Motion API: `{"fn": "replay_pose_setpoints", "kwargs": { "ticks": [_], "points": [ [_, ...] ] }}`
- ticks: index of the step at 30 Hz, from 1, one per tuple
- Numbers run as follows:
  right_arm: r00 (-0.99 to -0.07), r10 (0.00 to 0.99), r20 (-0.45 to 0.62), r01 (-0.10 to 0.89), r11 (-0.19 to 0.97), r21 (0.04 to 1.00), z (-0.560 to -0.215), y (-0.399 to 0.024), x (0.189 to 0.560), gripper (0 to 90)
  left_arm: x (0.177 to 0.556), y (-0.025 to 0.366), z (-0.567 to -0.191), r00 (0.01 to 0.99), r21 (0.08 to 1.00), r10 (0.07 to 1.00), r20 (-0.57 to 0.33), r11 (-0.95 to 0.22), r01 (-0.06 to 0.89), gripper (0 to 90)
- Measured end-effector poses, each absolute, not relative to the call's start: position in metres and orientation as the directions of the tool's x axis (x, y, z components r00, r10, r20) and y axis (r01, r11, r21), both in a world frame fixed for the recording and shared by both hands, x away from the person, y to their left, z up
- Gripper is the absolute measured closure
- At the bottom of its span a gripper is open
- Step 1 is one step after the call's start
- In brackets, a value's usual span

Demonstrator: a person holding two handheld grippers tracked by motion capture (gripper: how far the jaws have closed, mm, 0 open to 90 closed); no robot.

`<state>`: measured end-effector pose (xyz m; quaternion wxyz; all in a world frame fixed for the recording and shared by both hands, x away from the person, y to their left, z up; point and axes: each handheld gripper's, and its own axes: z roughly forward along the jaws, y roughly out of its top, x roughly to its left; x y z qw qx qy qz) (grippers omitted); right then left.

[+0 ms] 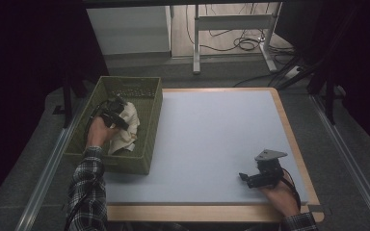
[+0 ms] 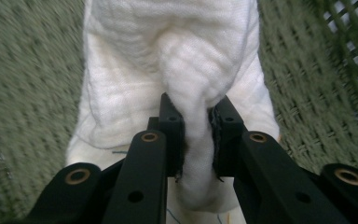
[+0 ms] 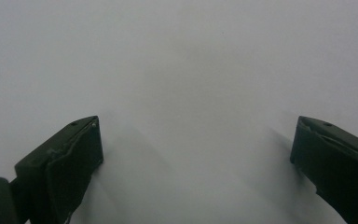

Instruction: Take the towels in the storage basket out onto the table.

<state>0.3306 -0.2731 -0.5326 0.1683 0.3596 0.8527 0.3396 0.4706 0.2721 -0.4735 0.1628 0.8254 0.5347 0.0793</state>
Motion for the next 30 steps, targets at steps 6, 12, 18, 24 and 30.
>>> {"fn": "replay_pose_setpoints", "kwargs": {
  "ticks": [6, 12, 18, 24, 30],
  "points": [
    [-0.685, 0.727, -0.043, 0.499, 0.511, 0.7, -0.533, -0.273, 0.331, 2.2, 0.462, 0.274, -0.451, 0.423, 0.43, 0.904, -0.06, -0.359, 0.828, 78.0],
    [-0.685, 0.727, -0.043, 0.499, 0.511, 0.7, -0.533, -0.273, 0.331, 2.2, 0.454, 0.275, -0.432, 0.436, 0.457, 0.897, -0.066, -0.361, 0.813, 78.0],
    [-0.685, 0.727, -0.043, 0.499, 0.511, 0.7, -0.533, -0.273, 0.33, 2.2, 0.447, 0.278, -0.414, 0.445, 0.478, 0.893, -0.067, -0.362, 0.8, 78.0],
    [-0.685, 0.727, -0.044, 0.499, 0.512, 0.699, -0.533, -0.273, 0.33, 2.2, 0.439, 0.276, -0.397, 0.466, 0.496, 0.882, -0.068, -0.375, 0.783, 77.8],
    [-0.685, 0.727, -0.044, 0.499, 0.512, 0.699, -0.533, -0.273, 0.33, 2.2, 0.434, 0.267, -0.381, 0.497, 0.502, 0.866, -0.061, -0.404, 0.765, 77.8]
  ]
}}
